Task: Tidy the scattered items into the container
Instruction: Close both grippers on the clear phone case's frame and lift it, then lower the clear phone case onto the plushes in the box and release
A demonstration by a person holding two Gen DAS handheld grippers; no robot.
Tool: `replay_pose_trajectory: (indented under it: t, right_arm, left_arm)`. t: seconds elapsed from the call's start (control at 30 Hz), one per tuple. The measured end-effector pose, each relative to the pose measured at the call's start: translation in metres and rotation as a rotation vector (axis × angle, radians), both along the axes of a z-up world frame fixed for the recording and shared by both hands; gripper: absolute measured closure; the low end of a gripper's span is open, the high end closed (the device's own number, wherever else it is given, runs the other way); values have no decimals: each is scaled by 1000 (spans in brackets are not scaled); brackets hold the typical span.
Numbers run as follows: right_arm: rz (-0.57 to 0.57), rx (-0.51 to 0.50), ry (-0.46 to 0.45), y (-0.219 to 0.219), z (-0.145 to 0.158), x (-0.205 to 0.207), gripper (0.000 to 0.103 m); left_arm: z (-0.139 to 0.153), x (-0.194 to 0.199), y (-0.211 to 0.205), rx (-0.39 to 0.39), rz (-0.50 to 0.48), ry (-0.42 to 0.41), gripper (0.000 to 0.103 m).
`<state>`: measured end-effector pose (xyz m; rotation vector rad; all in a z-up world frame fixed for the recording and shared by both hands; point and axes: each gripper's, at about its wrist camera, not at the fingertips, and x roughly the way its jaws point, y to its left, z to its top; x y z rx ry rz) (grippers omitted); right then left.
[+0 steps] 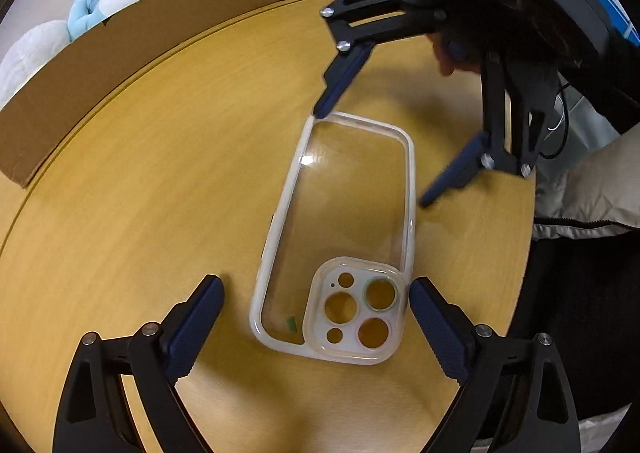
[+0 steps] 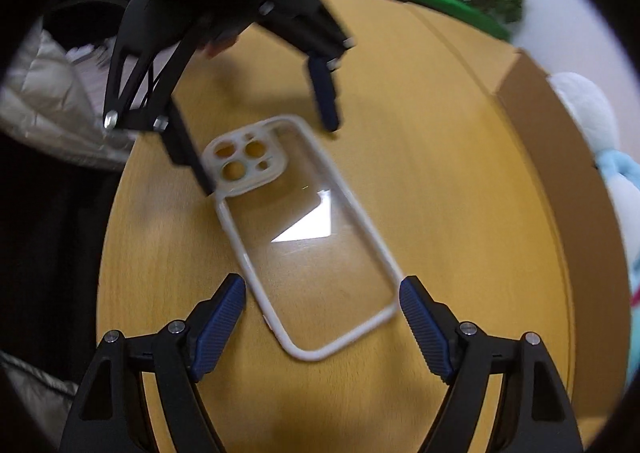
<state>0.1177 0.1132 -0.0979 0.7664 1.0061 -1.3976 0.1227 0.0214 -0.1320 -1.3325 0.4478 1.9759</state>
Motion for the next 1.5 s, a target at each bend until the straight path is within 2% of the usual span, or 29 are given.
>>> replay_pose_trajectory:
  t: [0.1,0.27,0.33,0.47,0.57,0.63,0.73,0.8,0.93,0.97,1.0,1.07,1.13,1.27,1.43,1.5]
  right_arm:
    - [36,-6,-5,-7,1,-9,18]
    - [4,-5,-45,-6,6,-26,18]
    - [43,14,-43,-2,8,-24,19]
    - [25,-12,10,0,19,-39,19]
    - [-36,-41,-28,-5,22,-62,19]
    - [-22,-27,-56,-9,16,-66,19]
    - [6,-37,-92,-9,19,-63,19]
    - [27,-26,-116,-5,18,-52,19]
    - [56,8,-107,-12,13,-36,18]
    - [48,5,-115,-14,12,-38,19]
    - [38,-6,-118,-15,14,-39,25]
    - [41,-18,-93,-14,20,-40,26]
    - [38,-41,-72,-13,31,-44,26]
    - [40,-77,-11,-11,75,-70,26]
    - [36,-80,152,-19,150,-158,26]
    - [24,-73,203,-24,177,-203,26]
  left_arm:
    - [2,-13,-1,-9,-25,-3,7]
    - [9,-35,-3,-47,-82,19,7]
    - [11,-40,-3,-55,-115,32,7]
    - [15,-46,4,-59,-219,59,7]
    - [10,-45,12,-74,-302,63,7]
    - [9,-45,14,-64,-334,65,7]
    - [9,-46,17,-60,-363,69,8]
    - [12,-48,19,-51,-370,76,18]
    - [13,-52,24,-52,-393,75,18]
    - [14,-53,27,-56,-400,77,18]
    - [14,-55,29,-61,-400,75,18]
    - [18,-62,32,-68,-400,84,18]
    - [31,-69,34,-73,-406,114,18]
    - [84,-107,36,-85,-433,223,19]
    - [164,-209,39,-160,-412,364,18]
    - [179,-246,5,-175,-407,398,18]
